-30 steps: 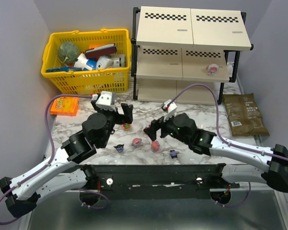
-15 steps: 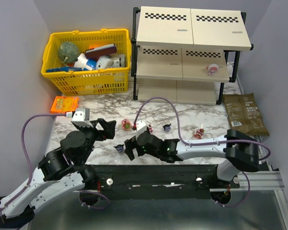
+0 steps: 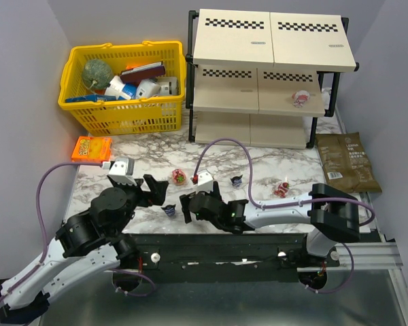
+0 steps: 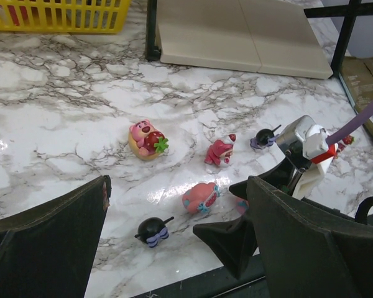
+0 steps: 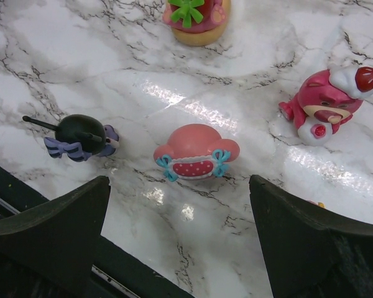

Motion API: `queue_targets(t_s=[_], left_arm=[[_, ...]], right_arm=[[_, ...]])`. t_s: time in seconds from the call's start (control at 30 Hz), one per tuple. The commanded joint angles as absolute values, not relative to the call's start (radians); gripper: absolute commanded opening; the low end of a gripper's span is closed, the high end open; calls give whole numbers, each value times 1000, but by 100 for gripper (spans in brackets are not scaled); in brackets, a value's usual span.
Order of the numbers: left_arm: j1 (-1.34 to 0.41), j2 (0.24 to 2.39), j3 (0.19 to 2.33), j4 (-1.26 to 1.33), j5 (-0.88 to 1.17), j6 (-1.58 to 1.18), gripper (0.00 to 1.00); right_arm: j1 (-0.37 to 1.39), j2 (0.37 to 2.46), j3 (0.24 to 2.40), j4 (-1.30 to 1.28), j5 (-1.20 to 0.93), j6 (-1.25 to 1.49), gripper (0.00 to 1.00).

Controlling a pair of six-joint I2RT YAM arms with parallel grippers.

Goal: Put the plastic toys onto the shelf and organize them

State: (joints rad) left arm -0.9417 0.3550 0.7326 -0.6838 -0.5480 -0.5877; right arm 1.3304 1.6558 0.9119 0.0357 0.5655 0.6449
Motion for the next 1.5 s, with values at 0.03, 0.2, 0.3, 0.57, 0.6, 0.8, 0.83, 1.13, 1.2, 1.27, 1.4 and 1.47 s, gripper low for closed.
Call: queue_targets(t_s=[0.03, 0.2, 0.3, 0.57, 0.6, 0.8, 0.83, 1.13, 1.2, 1.27, 1.4, 1.47], left_arm=[[-933, 350, 732, -687, -499, -577, 99], [-933, 322, 721, -680, -479, -577, 99], [-933, 314, 718, -677, -477, -577, 99], [-933, 348, 718, -666, -443, -558, 99], [-933, 357, 718, -666, -440, -557, 99], [-931, 374, 719, -663, -426, -549, 99], [-931, 374, 719, -661, -426, -549, 99], [-928, 373, 718, -660, -422, -548, 99], [-928, 376, 718, -658, -420, -546, 99], [-927, 377, 719, -658, -417, -546, 99], [-925, 380, 718, -657, -413, -543, 99], [-925, 380, 718, -657, -411, -545, 99]], right_arm=[[1336, 1701, 930, 29, 637, 641, 100], [1336, 1733, 939, 67, 647, 585, 100], [1336, 1741, 934, 106, 641, 549, 100], [1316, 1769, 945, 184, 603, 443, 100], [1315, 1770, 940, 193, 591, 440, 100], [1307, 1793, 931, 221, 574, 437, 98], [1305, 1799, 933, 225, 574, 436, 98], [1295, 1835, 951, 241, 554, 430, 90], [1293, 1832, 946, 242, 555, 428, 87], [1295, 1833, 945, 245, 560, 428, 85], [1293, 1841, 945, 247, 569, 431, 80], [1289, 1844, 945, 244, 575, 434, 77]])
